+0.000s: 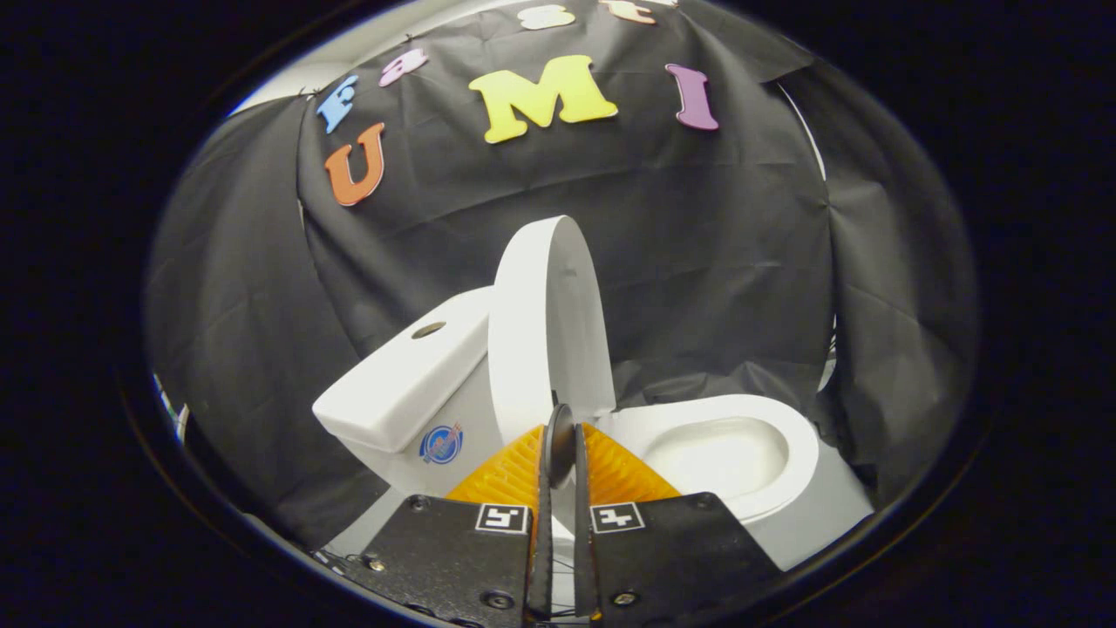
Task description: Open the toilet lid.
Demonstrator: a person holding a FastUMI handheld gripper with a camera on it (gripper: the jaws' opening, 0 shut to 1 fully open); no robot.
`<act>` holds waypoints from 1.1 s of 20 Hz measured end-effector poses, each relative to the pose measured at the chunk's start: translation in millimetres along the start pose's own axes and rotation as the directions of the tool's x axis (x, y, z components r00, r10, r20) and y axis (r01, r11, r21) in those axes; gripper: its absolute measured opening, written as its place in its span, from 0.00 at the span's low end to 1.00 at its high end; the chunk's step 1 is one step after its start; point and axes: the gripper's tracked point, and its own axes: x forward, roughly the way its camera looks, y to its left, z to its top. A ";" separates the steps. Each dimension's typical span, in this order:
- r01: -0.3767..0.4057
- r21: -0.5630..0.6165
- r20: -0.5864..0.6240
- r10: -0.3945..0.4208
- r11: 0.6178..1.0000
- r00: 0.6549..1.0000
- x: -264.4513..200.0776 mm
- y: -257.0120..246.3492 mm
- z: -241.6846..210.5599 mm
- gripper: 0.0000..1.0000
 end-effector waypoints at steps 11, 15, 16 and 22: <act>-0.005 -0.098 -0.012 0.004 0.995 1.000 10.2 33.3 -9.8 0.13; -0.006 -0.145 -0.010 0.004 0.989 1.000 12.0 46.0 -11.6 0.13; 0.002 -0.157 -0.009 -0.003 0.988 1.000 13.0 49.1 -11.1 0.13; 0.036 -0.288 -0.017 -0.043 0.957 0.999 11.3 50.5 -15.8 0.17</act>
